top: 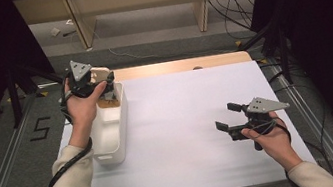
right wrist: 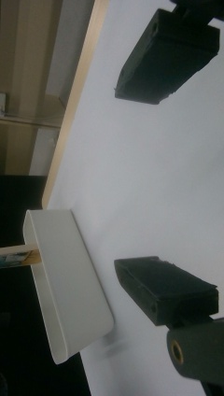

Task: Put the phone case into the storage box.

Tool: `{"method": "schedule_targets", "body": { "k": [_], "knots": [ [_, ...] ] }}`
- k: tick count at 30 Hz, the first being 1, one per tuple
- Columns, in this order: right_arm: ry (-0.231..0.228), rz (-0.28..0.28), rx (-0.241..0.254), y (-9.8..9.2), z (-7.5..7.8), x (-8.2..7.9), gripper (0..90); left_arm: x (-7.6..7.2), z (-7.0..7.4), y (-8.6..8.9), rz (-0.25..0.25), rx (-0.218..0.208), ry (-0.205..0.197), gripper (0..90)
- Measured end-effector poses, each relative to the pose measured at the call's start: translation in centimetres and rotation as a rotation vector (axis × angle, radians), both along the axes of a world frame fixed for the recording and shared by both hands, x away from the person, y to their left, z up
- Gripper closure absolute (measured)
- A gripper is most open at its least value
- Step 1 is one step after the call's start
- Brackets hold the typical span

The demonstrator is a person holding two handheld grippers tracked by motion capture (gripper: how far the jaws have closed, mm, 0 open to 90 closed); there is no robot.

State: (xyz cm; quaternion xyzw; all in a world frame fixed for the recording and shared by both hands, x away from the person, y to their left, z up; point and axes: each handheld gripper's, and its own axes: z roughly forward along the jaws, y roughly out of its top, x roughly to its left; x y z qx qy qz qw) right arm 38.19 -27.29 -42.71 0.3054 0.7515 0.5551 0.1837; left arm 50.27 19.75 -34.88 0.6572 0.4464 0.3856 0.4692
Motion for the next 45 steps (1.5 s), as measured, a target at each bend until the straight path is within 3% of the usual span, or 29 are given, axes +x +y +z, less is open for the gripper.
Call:
{"method": "schedule_targets", "body": {
  "k": [45],
  "knots": [
    [0.003, 0.001, 0.000, 0.0, -0.1, 0.0, 16.1, 1.7, 0.0, 0.2, 0.012, -0.006, 0.014, 9.6]
  ]
}}
